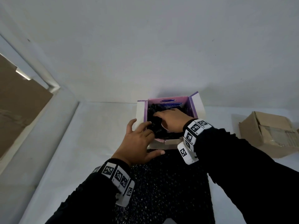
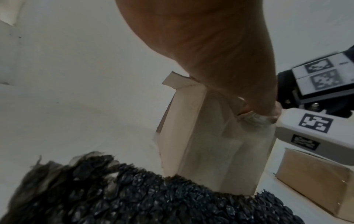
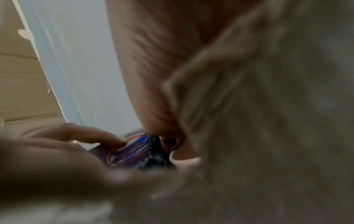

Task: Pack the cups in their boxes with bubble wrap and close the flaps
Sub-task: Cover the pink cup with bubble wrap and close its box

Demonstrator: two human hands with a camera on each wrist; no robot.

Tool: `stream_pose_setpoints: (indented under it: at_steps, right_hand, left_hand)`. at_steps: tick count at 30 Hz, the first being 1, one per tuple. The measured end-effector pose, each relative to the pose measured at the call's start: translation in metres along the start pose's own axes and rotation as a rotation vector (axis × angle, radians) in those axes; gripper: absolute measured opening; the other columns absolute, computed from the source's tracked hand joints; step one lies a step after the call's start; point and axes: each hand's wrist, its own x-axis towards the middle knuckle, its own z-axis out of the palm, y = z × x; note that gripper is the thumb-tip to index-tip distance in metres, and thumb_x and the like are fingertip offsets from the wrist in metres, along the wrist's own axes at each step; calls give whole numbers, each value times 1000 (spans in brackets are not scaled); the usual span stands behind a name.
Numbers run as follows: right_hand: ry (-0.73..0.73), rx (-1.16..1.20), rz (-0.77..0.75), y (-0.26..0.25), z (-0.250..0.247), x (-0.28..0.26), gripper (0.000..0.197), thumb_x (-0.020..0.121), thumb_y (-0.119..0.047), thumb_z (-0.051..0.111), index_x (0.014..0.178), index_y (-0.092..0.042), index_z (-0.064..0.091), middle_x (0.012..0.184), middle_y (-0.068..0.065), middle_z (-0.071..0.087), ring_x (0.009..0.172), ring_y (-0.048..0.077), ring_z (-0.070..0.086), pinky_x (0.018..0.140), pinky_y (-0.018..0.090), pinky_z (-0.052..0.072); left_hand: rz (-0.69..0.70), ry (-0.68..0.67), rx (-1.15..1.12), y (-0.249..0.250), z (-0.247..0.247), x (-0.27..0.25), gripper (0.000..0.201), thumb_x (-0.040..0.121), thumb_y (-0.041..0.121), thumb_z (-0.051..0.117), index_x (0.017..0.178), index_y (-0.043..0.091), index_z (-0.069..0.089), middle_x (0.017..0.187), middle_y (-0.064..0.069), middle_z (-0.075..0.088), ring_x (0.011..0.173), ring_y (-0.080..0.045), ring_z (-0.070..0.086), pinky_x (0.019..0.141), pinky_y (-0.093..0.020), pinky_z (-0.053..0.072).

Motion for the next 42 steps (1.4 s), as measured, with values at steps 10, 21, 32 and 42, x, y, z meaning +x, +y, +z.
stream_pose_setpoints:
  at_steps: [10, 21, 32, 42]
  right_hand:
    - [111, -65, 14, 2, 2, 15, 62, 85, -22, 57, 143, -30, 36, 147, 3, 39, 132, 29, 38, 100, 49, 35]
    - [146, 24, 23, 14, 2, -11, 50, 85, -10, 54, 132, -29, 51, 135, 4, 47, 126, 28, 38, 95, 44, 37]
    - [163, -125, -67, -1, 12, -41, 38, 86, -13, 57, 117, -33, 59, 136, -4, 43, 128, 26, 29, 102, 46, 32]
    - [316, -50, -8, -10, 27, -73, 18, 85, -31, 54, 99, -29, 65, 126, -5, 56, 115, 24, 45, 91, 40, 35]
  left_hand:
    - [-51, -62, 55, 8, 5, 7, 46, 72, 67, 57, 87, 25, 66, 91, 9, 67, 125, -23, 49, 111, -65, 11]
    - [-68, -67, 137, 9, 13, 13, 25, 74, 38, 69, 96, 27, 64, 93, 6, 63, 118, -24, 50, 108, -63, 16]
    - [-72, -156, 167, 11, 5, 19, 24, 76, 44, 68, 87, 23, 63, 88, 9, 69, 120, -24, 51, 109, -64, 11]
    - [-89, -295, 247, 16, -12, 26, 45, 84, 58, 49, 117, 30, 62, 139, 1, 40, 141, -23, 16, 110, -62, -10]
